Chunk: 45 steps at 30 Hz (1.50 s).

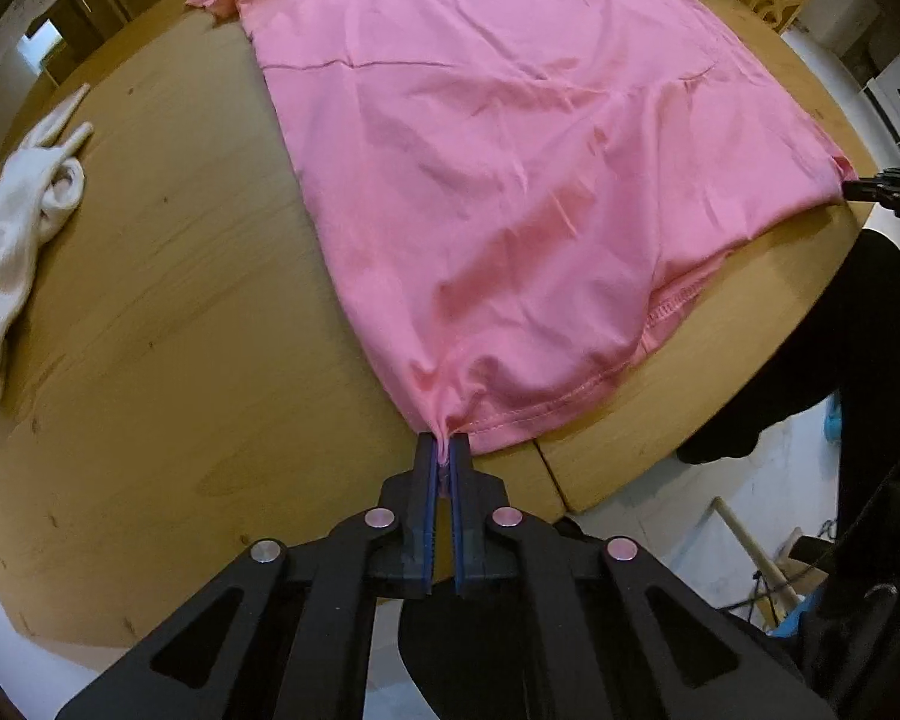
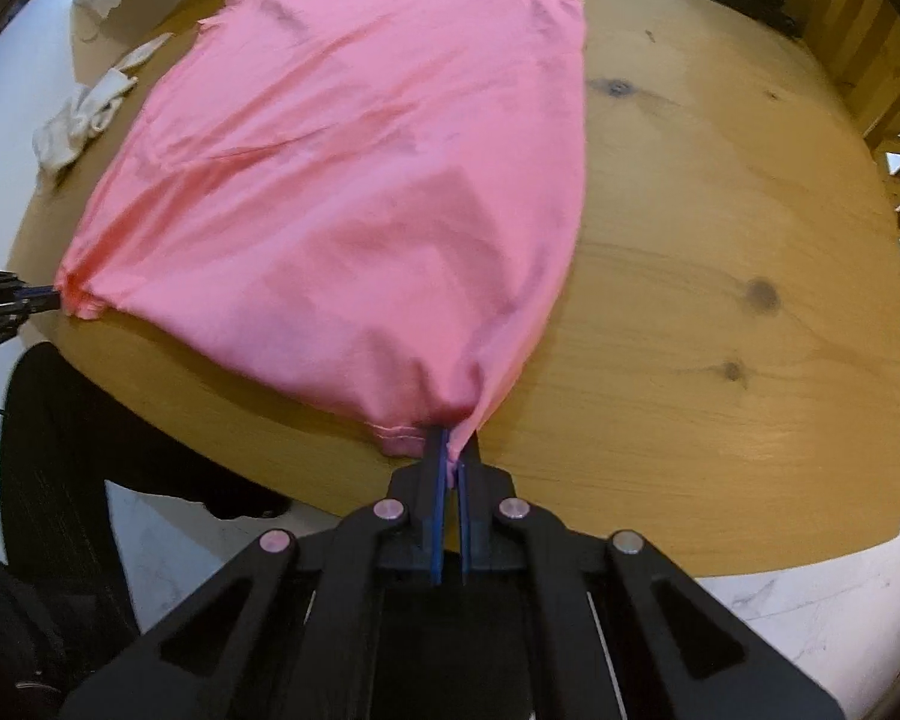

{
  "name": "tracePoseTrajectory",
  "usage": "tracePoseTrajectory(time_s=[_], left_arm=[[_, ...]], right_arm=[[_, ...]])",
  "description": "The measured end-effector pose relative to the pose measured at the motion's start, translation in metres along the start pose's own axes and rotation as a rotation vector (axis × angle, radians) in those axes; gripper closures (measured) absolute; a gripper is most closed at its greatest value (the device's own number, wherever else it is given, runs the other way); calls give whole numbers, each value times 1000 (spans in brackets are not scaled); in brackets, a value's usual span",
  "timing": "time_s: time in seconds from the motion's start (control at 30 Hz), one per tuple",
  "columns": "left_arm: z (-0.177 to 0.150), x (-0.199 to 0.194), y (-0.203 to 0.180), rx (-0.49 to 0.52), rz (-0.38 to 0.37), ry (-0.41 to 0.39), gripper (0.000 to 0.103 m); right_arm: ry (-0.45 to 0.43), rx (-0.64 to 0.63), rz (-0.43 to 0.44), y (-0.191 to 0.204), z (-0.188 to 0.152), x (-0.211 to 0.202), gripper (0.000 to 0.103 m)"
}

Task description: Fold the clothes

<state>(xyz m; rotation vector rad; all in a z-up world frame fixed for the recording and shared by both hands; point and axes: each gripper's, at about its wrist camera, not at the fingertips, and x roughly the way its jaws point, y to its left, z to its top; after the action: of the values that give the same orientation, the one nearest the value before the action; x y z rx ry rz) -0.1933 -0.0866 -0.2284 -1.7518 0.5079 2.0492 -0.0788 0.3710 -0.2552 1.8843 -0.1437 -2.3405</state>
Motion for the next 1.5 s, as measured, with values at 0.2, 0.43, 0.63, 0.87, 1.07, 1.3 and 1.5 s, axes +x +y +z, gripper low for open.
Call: tracePoseTrajectory(time_s=[0.2,0.43,0.63,0.87,1.07,1.3,1.5], left_arm=[[0,-43,15,-40,-36,-90,100],[-2,-103,35,-36,-27,-192,100],[-4,-118,21,-27,-49,-205,100],[-4,-47,22,-44,37,-11,94],[-2,-61,-15,67,-21,-78,95],[33,-34,-86,252,-127,-54,90],[59,-12,-69,188,-101,-62,90]], right_arm=[[-137,79,151,1,17,-61,100],[-252,136,204,-12,34,-123,100],[-283,220,279,-27,30,-152,100],[32,224,-110,-53,26,-50,98],[-6,59,31,-7,18,-51,72],[9,-113,44,42,31,-18,70],[-13,-81,-55,29,55,0,70]])
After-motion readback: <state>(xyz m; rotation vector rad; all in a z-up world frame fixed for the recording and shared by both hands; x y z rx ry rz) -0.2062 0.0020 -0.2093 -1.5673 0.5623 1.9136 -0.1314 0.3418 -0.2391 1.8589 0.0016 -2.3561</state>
